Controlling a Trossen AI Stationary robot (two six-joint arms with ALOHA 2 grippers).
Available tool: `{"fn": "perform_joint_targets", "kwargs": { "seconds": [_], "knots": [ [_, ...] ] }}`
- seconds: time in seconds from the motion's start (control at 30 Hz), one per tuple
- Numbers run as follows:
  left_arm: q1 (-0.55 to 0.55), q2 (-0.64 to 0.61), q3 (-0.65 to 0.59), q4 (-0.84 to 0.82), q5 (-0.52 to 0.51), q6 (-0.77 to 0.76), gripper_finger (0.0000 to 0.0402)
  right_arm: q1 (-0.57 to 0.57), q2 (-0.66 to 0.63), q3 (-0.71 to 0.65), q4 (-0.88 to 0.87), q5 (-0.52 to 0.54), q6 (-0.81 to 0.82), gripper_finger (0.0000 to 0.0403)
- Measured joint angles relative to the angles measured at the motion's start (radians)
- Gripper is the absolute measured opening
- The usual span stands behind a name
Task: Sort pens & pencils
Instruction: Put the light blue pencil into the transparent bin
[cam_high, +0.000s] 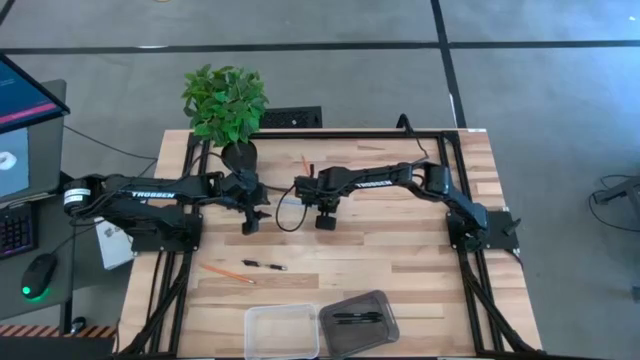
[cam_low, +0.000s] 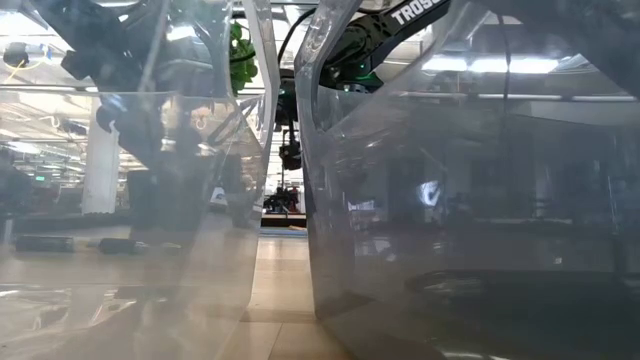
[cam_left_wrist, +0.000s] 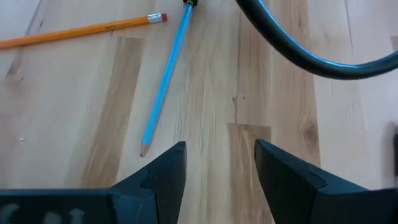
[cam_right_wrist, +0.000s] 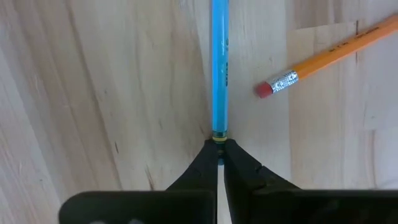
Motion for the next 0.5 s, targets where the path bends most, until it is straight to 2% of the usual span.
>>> {"fn": "perform_joint_targets", "kwargs": {
  "seconds": [0.17,0.5],
  "knots": [
    [0.001,0.000,0.000,0.032,-0.086,-0.018,0.0181,0.002,0.002,0.006,0.000,-0.003,0.003,0.0030],
    [0.000,0.000,0.000,0.029,-0.066,-0.040,0.0181,0.004,0.002,0.006,0.027,-0.053,0.100,0.0033]
  ]
}}
